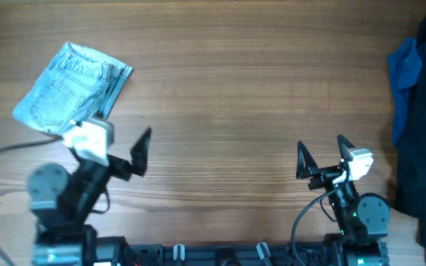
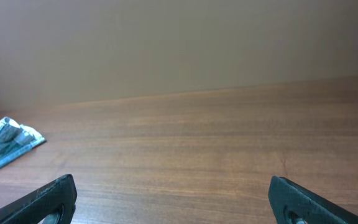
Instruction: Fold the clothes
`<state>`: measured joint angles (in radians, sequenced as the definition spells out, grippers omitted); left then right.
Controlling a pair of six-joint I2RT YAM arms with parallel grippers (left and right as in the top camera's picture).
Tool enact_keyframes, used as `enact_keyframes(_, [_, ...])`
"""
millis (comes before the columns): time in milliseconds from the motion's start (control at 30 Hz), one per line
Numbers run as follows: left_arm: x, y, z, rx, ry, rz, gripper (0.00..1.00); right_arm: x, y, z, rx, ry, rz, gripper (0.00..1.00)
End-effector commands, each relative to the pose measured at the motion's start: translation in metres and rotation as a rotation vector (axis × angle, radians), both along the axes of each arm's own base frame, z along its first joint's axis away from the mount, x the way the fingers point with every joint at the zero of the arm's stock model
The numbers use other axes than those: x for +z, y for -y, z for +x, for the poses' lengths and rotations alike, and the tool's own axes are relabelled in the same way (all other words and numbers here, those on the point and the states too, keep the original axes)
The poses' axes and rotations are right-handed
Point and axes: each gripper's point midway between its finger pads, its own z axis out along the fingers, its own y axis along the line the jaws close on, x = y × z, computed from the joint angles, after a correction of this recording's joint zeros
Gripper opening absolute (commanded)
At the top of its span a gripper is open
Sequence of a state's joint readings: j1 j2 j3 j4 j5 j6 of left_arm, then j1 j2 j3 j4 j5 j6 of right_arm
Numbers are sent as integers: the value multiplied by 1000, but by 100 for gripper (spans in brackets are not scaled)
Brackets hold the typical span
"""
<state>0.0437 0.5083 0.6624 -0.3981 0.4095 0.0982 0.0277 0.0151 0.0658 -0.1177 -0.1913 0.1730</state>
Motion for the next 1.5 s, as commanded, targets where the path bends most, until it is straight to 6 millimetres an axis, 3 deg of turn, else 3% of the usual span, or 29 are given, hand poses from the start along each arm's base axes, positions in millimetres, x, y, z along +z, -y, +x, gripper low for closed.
enact_keyframes(0, [-62, 11, -14, -48, 25, -76, 100, 0, -4, -1, 22, 11, -12, 100])
enact_keyframes(133, [-92, 5, -19, -10, 56, -81, 100, 0, -4, -1, 22, 12, -13, 100])
enact_keyframes(500, [-120, -1, -17, 34, 117, -66, 100, 0, -4, -1, 22, 11, -12, 100])
enact_keyframes(1467, [-118, 2, -15, 24, 156, -65, 100, 0, -4, -1, 22, 11, -12, 100])
